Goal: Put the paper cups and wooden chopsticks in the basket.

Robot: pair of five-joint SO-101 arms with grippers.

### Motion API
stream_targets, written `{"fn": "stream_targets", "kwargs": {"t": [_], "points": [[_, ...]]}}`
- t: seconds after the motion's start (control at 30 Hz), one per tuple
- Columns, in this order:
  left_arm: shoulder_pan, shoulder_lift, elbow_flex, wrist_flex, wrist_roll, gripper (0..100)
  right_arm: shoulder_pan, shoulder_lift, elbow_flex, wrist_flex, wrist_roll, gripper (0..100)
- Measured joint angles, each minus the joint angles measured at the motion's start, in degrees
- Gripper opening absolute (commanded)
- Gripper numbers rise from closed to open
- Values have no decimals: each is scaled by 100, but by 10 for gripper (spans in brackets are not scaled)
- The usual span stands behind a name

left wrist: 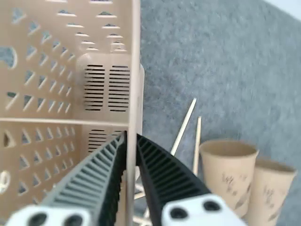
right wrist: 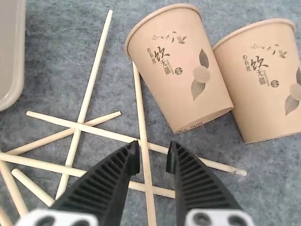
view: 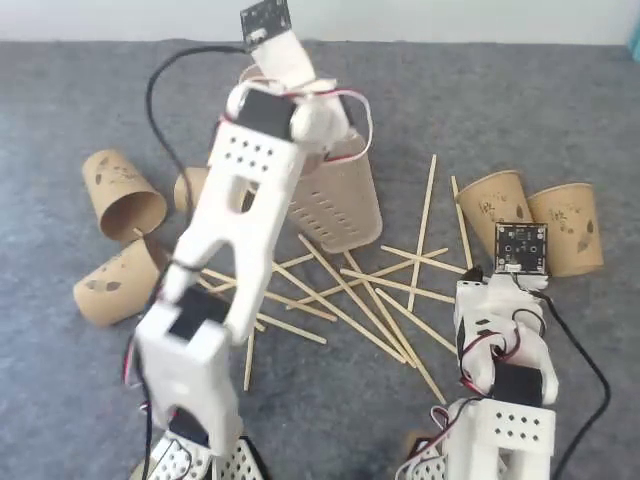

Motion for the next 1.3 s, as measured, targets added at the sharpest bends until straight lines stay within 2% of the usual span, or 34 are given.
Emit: {"fn": "stream_targets", "kwargs": {"t": [0.23,0.4,0.47,0.8,1.1,1.3], "points": [[-9,1899,-3358,844,791,26,0,0,0,0,0,112],[-88,2646,-4387,879,835,248,0,0,0,0,0,112],[-97,2725,-4510,949,844,299,0,0,0,0,0,112],[-105,2505,-4598,1081,844,301,0,0,0,0,0,112],[-105,1600,-4545,1081,211,301,0,0,0,0,0,112],[-114,1231,-3666,1081,-369,300,0,0,0,0,0,112]]}}
